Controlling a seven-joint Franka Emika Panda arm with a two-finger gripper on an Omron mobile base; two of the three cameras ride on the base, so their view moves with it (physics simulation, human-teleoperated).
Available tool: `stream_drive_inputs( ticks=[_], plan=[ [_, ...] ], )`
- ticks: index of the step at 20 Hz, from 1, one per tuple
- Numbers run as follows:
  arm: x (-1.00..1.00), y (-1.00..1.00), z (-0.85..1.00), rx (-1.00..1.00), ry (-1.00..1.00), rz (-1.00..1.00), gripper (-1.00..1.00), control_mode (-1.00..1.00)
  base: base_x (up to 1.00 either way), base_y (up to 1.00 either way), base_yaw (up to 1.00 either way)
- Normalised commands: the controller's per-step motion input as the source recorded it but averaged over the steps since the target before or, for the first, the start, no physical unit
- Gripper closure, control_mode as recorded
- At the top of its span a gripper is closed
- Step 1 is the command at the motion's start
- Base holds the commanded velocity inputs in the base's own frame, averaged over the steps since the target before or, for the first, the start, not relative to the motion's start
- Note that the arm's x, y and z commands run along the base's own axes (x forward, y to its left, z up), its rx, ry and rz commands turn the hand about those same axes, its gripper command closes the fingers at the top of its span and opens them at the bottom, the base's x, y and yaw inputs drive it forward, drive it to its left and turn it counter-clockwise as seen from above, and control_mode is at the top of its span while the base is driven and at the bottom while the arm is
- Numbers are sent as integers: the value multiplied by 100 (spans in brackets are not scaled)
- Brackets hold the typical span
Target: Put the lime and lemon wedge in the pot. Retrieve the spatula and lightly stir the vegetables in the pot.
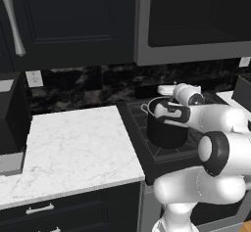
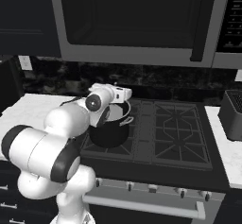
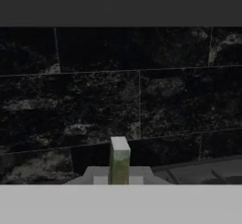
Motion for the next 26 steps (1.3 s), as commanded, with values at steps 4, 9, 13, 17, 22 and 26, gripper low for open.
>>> stream_drive_inputs(
  ticks=[4,9,13,17,22,26],
  plan=[
    [-22,18,15,-10,-1,0,100,-100,0,0,0],
    [1,7,32,-10,0,-1,100,-100,0,0,0],
    [6,15,14,-1,16,-1,100,-100,0,0,0],
    [0,14,-1,0,33,0,100,-100,0,0,0],
    [0,6,0,1,28,0,100,-100,0,0,0],
    [24,3,-32,4,12,0,100,-100,0,0,0]
  ],
)
